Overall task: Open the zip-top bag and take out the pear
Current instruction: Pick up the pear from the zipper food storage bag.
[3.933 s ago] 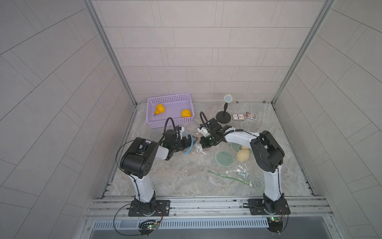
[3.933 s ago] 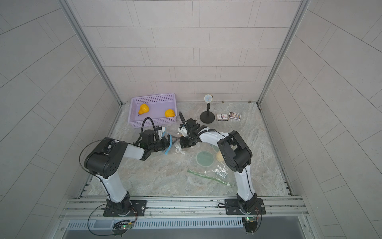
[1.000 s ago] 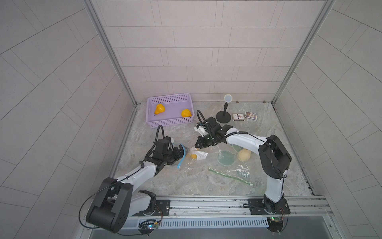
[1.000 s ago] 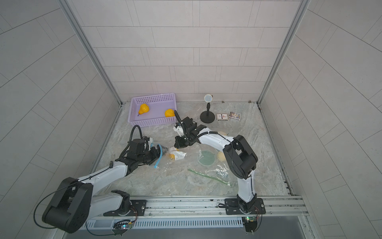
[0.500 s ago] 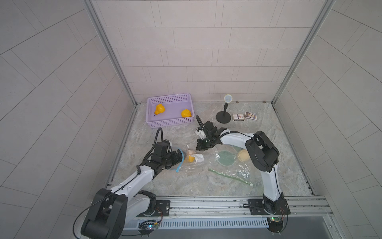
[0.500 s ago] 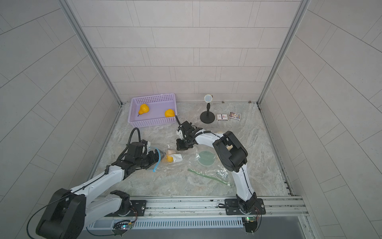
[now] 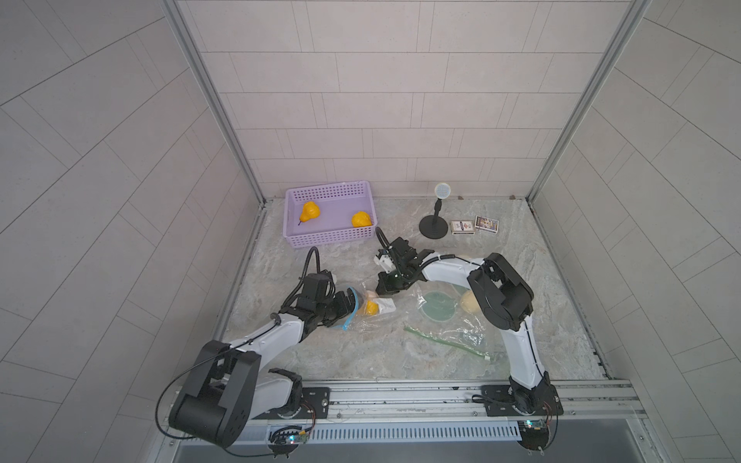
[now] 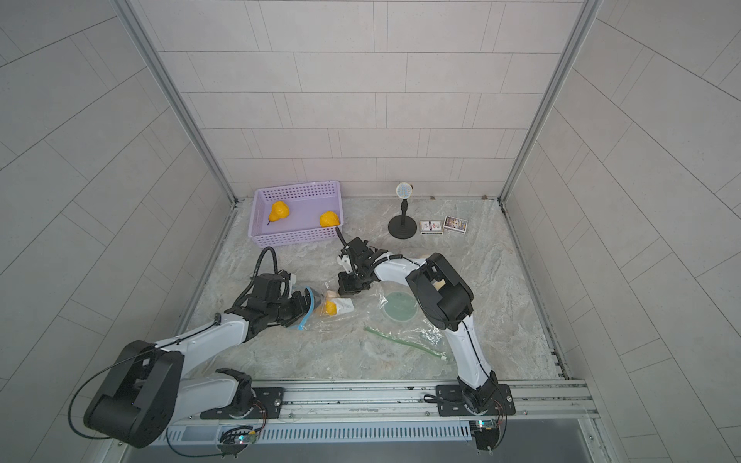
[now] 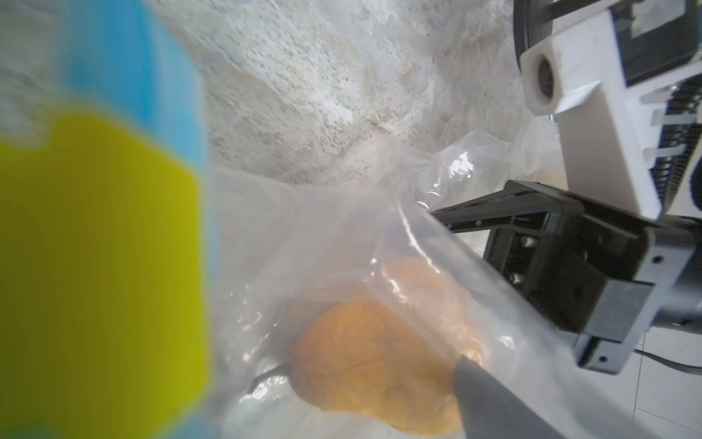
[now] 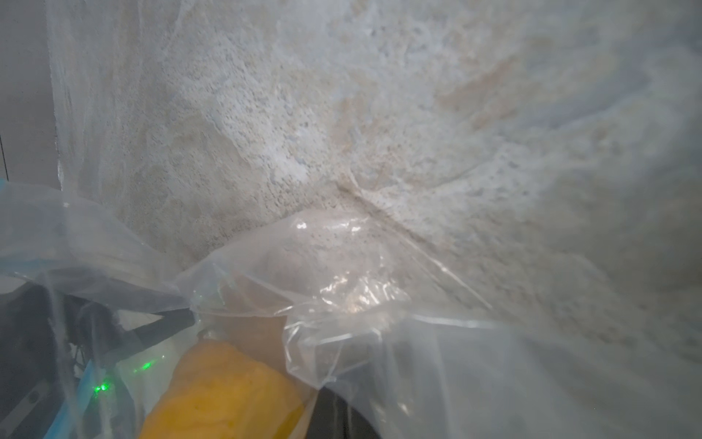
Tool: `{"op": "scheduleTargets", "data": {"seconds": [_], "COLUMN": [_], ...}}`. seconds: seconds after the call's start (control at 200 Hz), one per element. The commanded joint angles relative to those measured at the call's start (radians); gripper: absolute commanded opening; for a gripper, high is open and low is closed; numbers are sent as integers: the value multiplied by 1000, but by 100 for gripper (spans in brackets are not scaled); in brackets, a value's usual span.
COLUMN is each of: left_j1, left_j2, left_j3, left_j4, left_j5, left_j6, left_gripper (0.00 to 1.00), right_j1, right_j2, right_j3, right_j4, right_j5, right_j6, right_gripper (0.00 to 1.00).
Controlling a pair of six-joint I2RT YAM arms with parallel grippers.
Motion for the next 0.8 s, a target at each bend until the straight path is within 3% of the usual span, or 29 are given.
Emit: {"op": "scheduleTargets", "data": {"seconds": [0.0, 0.29, 0.445, 0.61, 0.796], "left_j1": [-26, -97, -160, -167, -167], "left_j2": [20, 114, 212, 249, 247], "left_j3": [-19, -8, -6, 15, 34], "left_j4": [43, 62, 143, 147, 88], "left_j5": [49, 108, 75, 57, 84], "left_j6": [-3, -4, -23, -19, 21], "left_gripper": [100, 100, 100, 100, 64], "right_j1": [15, 28, 32, 36, 31], "right_j2": [42, 64, 83, 68, 65], "right_j3": [7, -9, -18, -30, -35], "right_j4": [0, 38, 88, 86, 79], "right_j5": [7, 0, -28, -26, -22], "right_j6": [10, 74, 115, 109, 106], "right_gripper": [0, 0, 0, 0, 0]}}
